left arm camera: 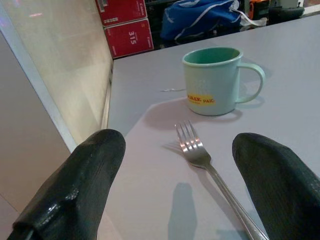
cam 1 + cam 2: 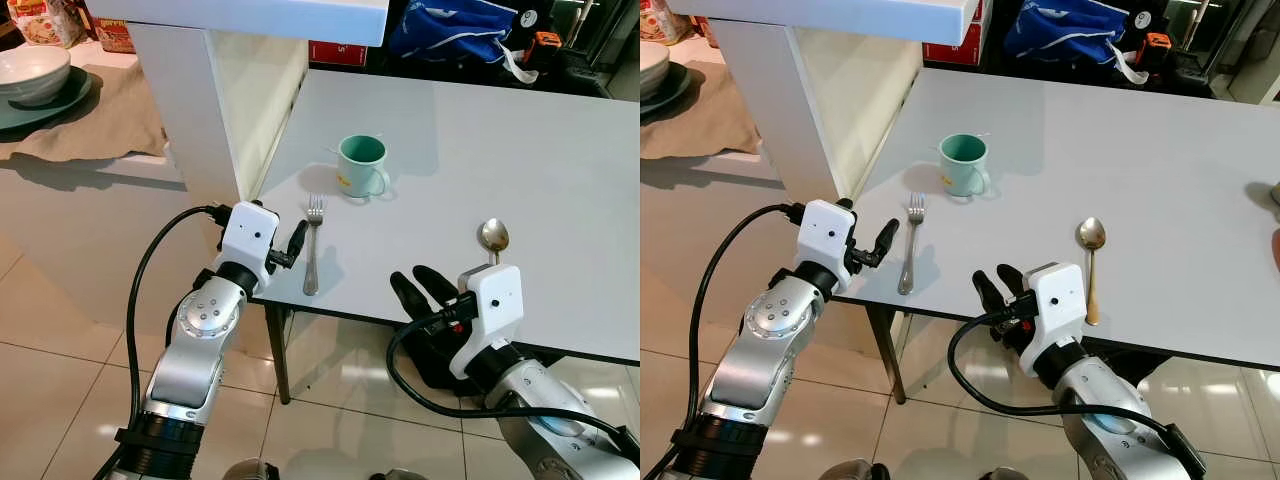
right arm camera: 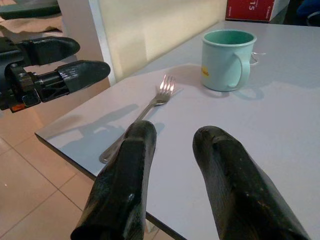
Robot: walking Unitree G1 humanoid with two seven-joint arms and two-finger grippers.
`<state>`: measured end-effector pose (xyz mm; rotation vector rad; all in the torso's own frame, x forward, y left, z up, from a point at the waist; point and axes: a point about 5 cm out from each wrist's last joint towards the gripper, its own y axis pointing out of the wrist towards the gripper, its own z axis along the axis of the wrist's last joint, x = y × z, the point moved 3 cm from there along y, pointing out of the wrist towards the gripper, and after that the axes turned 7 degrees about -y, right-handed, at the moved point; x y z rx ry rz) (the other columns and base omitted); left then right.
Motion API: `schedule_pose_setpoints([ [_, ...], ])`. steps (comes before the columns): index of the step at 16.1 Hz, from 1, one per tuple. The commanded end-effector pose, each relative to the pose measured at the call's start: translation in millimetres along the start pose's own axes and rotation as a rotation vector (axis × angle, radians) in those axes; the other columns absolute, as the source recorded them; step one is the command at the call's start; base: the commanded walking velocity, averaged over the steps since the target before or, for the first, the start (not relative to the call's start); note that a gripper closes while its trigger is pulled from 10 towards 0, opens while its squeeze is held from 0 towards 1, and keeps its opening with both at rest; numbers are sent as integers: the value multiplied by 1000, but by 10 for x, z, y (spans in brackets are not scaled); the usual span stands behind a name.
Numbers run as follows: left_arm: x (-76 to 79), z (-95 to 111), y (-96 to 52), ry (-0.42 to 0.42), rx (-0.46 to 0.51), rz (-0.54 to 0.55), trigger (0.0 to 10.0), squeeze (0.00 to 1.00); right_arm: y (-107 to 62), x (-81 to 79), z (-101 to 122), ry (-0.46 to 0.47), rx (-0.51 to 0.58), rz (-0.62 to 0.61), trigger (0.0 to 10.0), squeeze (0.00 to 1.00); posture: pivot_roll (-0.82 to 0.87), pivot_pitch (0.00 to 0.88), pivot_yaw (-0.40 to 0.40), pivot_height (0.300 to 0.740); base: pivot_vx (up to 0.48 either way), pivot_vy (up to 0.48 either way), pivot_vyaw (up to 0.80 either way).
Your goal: Setting the table
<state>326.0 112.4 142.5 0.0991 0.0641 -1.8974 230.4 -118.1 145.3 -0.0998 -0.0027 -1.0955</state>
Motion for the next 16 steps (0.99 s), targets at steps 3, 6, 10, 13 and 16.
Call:
schedule_pose_setpoints([
  [3,50,33,-59,25,-15,-8,10000,0,21,36,-10,-2,13,-21,10000,0,-68,33,6,740,0,0,0],
  [6,-62,124,-72,-109,28,128,10000,0,207,504,-81,47,64,-322,10000,0,-15,0,2,740,0,320,-160],
  [10,-54,114,-82,-136,23,142,10000,0,220,620,-37,24,94,-384,10000,0,-17,0,-1,740,0,0,0],
  [13,-89,138,-88,-102,27,129,10000,0,230,646,-63,57,98,-398,10000,0,-9,0,-7,740,0,320,-442],
  [16,-128,111,-84,-79,9,145,10000,0,279,628,-67,52,93,-375,10000,0,-4,0,-9,740,0,480,-800],
])
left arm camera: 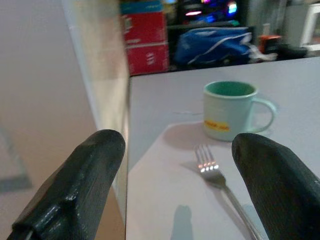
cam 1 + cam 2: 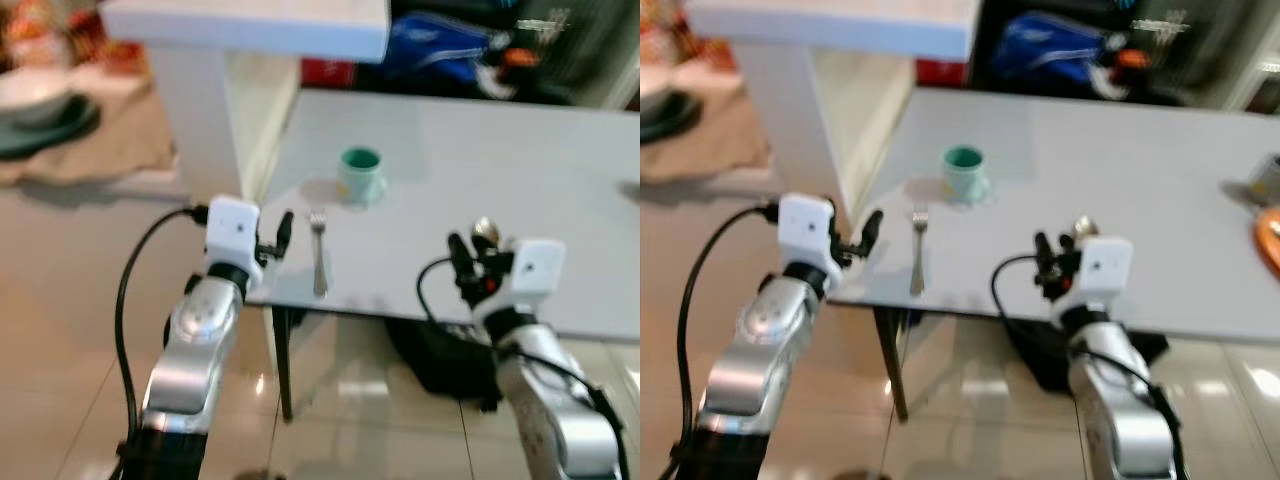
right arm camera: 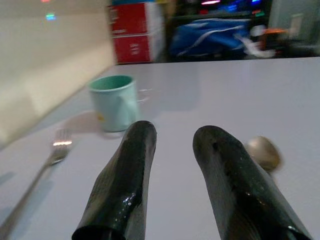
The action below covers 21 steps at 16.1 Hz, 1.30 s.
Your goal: Setting the table
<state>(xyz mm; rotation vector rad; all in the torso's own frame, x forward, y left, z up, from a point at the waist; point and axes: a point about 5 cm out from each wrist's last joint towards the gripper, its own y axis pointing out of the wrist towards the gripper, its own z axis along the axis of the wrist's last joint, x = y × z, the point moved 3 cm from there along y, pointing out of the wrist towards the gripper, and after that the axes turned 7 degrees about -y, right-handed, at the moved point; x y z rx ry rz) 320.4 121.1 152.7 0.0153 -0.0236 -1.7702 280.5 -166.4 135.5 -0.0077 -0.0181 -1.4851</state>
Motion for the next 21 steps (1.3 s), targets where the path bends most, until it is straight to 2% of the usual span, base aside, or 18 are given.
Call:
schedule_pose_setpoints([
  [1,-46,24,2,20,-3,16,10000,0,58,-61,45,8,23,26,10000,0,3,0,-11,740,0,480,-800],
  [6,-67,25,-18,37,-5,30,10000,0,110,-99,53,8,27,59,10000,0,21,0,-18,740,0,480,-800],
  [7,-114,32,-43,44,-4,50,10000,0,138,-143,58,-10,30,87,10000,0,35,0,-30,740,0,480,-800],
  [10,-141,32,-109,51,-5,65,10000,0,198,-267,70,-74,43,160,10000,0,55,0,-48,740,0,480,0],
  [13,-146,1,-190,61,-17,72,10000,0,206,-341,102,-45,65,213,10000,0,70,0,-58,740,0,480,0],
  [15,-156,-12,-274,73,-21,80,10000,0,171,-408,84,-73,75,264,10000,0,83,0,-66,740,0,480,0],
  [18,-133,-25,-357,80,-27,62,10000,0,140,-419,59,-53,80,281,10000,0,97,0,-72,740,0,480,0],
  [21,-168,4,-365,89,-21,70,10000,0,139,-465,94,-26,99,305,10000,0,104,0,-73,740,0,480,0],
])
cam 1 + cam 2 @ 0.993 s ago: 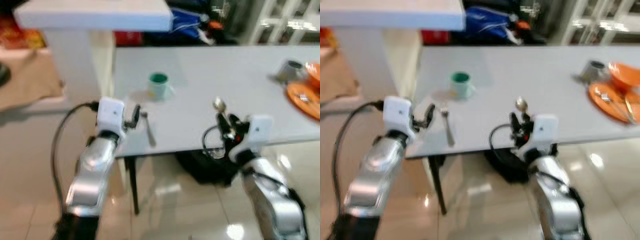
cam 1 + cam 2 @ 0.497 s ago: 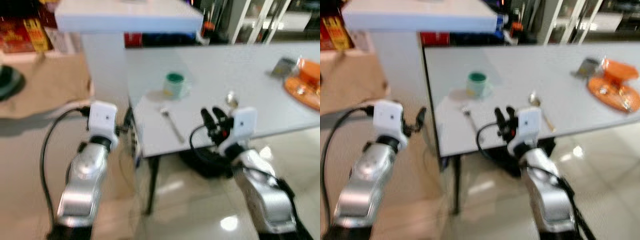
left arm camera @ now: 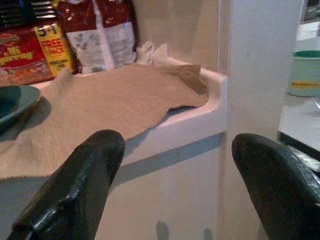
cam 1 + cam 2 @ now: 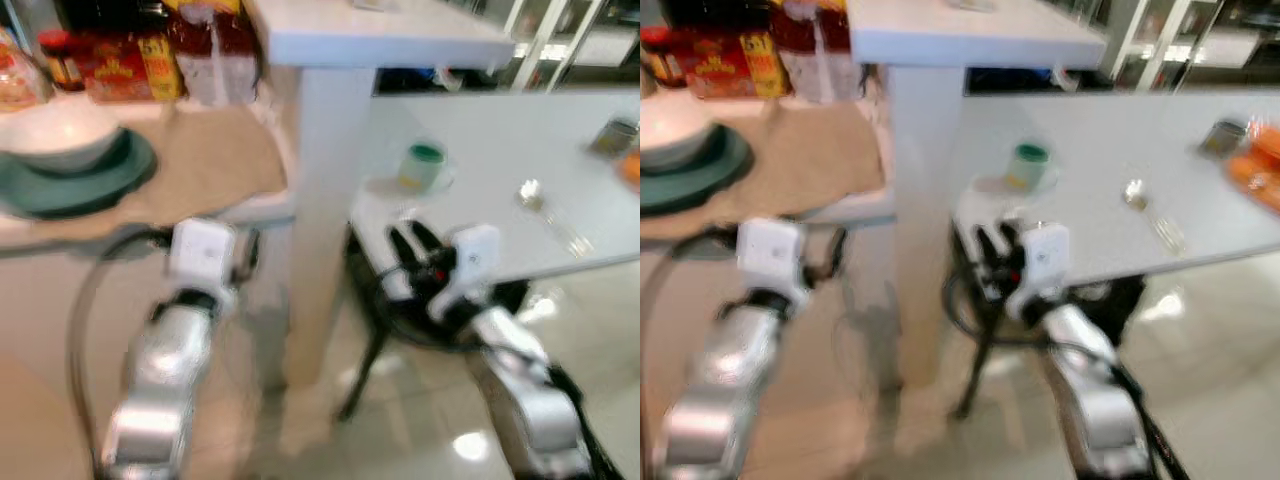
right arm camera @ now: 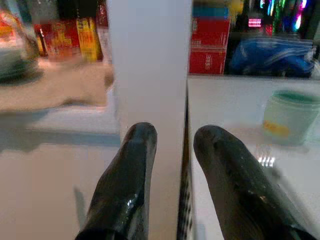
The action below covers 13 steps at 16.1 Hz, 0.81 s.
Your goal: Setting the table
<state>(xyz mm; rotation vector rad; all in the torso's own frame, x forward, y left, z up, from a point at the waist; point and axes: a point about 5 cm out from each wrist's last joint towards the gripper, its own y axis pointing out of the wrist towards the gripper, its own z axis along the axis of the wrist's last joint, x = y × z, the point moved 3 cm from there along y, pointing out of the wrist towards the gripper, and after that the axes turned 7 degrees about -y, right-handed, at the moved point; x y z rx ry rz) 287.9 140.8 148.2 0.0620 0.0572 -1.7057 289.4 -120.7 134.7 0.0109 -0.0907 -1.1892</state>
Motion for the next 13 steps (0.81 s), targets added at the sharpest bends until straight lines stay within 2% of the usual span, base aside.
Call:
schedule_pose_setpoints([
  [1,-59,97,25,27,28,11,10000,0,50,-20,114,8,46,13,10000,0,108,0,-74,740,0,480,0],
  [6,-55,369,105,22,104,2,10000,0,186,-7,357,58,112,16,10000,0,115,0,-73,740,0,480,0],
  [7,-9,441,120,-33,122,-15,10000,0,237,-3,425,86,121,21,10000,0,120,0,-79,740,0,0,0],
  [9,39,489,150,-12,122,-28,10000,0,306,-12,517,79,141,36,10000,0,134,0,-94,740,0,0,0],
  [11,58,583,162,5,163,-37,10000,0,342,-8,539,86,144,39,10000,0,141,0,-100,740,0,0,425],
  [13,55,649,191,9,172,-44,10000,0,399,9,558,97,150,34,10000,0,148,0,-100,740,339,0,800],
])
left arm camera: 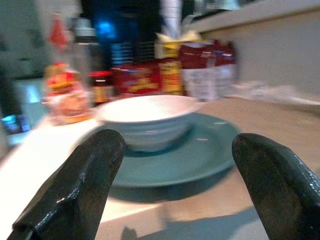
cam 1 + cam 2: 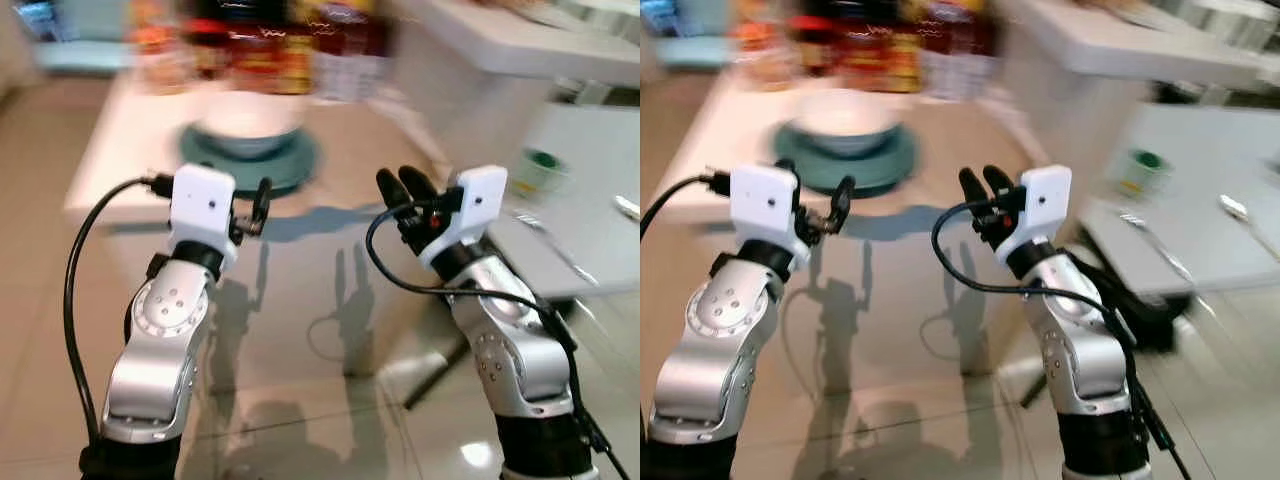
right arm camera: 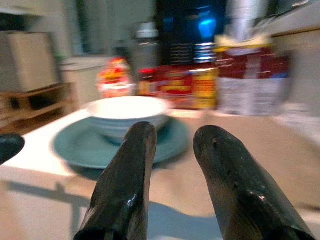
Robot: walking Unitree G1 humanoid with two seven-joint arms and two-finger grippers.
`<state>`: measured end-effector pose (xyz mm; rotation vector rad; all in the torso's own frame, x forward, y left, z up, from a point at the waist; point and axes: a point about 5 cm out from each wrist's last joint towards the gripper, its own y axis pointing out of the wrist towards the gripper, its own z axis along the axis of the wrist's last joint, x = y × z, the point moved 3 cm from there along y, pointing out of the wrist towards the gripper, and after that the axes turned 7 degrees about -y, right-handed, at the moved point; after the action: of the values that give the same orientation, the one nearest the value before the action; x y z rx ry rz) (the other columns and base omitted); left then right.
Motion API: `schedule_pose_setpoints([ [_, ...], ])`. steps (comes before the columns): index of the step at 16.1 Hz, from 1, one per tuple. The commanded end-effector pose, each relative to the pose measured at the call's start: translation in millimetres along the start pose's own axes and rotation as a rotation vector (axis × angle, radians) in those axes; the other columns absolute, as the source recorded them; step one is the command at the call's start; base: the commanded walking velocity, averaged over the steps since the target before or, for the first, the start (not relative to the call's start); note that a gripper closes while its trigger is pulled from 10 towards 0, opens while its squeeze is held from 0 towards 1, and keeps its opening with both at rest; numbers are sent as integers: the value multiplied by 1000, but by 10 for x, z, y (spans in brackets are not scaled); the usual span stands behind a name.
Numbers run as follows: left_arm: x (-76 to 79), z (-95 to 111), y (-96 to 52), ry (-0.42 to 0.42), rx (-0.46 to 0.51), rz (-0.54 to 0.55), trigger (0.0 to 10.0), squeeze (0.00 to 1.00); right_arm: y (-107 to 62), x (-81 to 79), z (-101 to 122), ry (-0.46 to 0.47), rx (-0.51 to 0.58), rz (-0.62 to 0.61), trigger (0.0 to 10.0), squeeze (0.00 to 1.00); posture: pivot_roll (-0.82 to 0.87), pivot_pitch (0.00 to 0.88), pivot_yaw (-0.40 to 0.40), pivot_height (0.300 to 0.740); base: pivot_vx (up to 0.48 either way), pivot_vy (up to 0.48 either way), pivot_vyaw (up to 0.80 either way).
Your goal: Setting the table
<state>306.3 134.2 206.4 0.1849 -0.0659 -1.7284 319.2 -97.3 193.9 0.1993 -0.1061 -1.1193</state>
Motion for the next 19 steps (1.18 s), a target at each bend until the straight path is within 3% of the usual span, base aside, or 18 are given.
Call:
schedule_pose_setpoints([
  [1,54,73,16,10,17,-28,10000,0,12,103,3,17,-1,-37,10000,0,149,0,-102,740,368,0,800],
  [3,29,73,22,14,12,-21,10000,0,41,142,33,15,8,-50,10000,0,148,0,-104,740,368,0,800],
  [8,58,40,40,3,-2,-31,10000,0,57,390,144,41,21,-164,10000,0,131,0,-98,740,368,0,0],
  [10,73,22,46,0,-11,-40,10000,0,44,447,288,82,64,-188,10000,0,120,0,-91,740,364,0,-666],
  [13,33,3,52,7,-25,-6,10000,0,44,439,329,52,41,-144,10000,0,116,0,-89,740,335,0,-267],
  [14,8,11,52,5,-18,7,10000,0,51,392,367,114,62,-94,10000,1000,117,0,-89,740,0,0,0],
  [19,-125,78,51,34,-1,16,10000,0,208,314,431,197,-51,45,10000,1000,124,0,-100,740,0,0,0],
])
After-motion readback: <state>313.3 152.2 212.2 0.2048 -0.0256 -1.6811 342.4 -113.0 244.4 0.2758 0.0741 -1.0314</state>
